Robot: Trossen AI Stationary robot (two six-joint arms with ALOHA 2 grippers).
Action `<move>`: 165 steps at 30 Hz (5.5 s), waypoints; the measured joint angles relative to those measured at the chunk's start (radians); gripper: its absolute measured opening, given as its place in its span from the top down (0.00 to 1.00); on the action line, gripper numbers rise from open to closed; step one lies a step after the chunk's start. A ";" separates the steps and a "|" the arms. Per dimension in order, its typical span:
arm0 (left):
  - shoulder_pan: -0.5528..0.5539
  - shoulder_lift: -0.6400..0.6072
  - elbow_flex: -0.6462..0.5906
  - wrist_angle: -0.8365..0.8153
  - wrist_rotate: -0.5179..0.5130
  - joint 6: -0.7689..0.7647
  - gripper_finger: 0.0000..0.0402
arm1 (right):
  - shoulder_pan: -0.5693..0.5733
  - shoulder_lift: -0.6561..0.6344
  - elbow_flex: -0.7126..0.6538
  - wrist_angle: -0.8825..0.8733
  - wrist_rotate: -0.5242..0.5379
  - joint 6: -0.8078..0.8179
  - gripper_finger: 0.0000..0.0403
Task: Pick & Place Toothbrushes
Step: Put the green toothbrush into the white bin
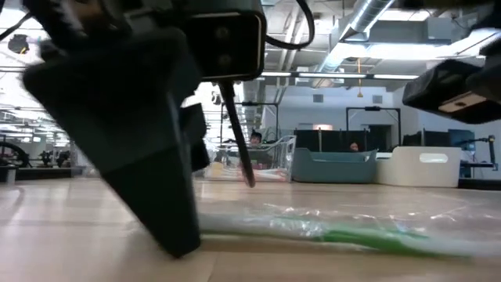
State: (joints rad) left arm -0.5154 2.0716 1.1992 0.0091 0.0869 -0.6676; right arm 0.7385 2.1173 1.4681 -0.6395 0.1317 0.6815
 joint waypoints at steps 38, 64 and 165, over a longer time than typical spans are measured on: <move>0.356 -0.019 -0.016 -0.096 0.078 0.154 1.00 | -0.305 -0.167 -0.256 0.166 0.051 -0.079 1.00; 0.281 -0.783 -0.343 0.067 -0.260 0.055 1.00 | -0.264 -0.406 -0.240 0.137 0.255 0.105 0.80; 0.261 -1.007 -0.367 0.077 0.082 0.189 1.00 | -0.448 0.060 0.245 -0.221 0.108 0.080 0.42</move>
State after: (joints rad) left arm -0.2546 1.0645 0.8322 0.0860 0.1693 -0.4791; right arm 0.2905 2.1773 1.7134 -0.8604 0.2399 0.7611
